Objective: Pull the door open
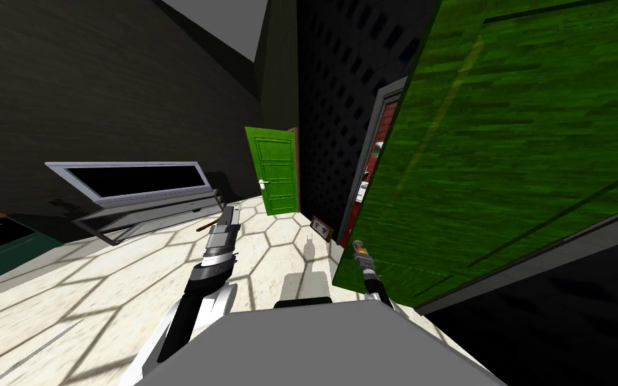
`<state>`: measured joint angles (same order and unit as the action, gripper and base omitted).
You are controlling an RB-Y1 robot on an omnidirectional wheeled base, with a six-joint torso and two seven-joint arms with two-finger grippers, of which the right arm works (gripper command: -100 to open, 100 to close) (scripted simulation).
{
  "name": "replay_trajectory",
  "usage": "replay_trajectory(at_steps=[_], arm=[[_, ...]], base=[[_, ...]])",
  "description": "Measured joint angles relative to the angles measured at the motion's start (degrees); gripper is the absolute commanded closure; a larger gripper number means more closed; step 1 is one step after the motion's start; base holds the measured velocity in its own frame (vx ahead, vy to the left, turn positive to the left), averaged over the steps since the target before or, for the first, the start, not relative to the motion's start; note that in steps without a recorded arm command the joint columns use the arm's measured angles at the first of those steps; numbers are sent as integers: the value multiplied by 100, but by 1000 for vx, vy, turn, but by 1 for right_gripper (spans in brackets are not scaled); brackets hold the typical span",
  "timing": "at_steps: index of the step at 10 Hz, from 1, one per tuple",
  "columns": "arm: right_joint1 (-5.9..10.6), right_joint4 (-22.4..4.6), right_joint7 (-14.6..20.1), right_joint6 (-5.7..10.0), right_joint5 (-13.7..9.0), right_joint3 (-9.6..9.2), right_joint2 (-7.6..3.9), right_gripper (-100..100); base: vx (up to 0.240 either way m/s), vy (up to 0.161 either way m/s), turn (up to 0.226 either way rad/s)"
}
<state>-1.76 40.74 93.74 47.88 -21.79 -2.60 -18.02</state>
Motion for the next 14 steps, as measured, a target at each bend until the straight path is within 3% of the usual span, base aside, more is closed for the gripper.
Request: replay_trajectory(at_steps=[10,11,14], arm=[[-308,171,681,375,377,-601,-447,100],[-325,157,696,375,385,-617,-445,100],[-433,164,869,558,470,-745,-585,100]], base=[[-196,-27,64],[-156,-16,106],[-215,-67,120]])
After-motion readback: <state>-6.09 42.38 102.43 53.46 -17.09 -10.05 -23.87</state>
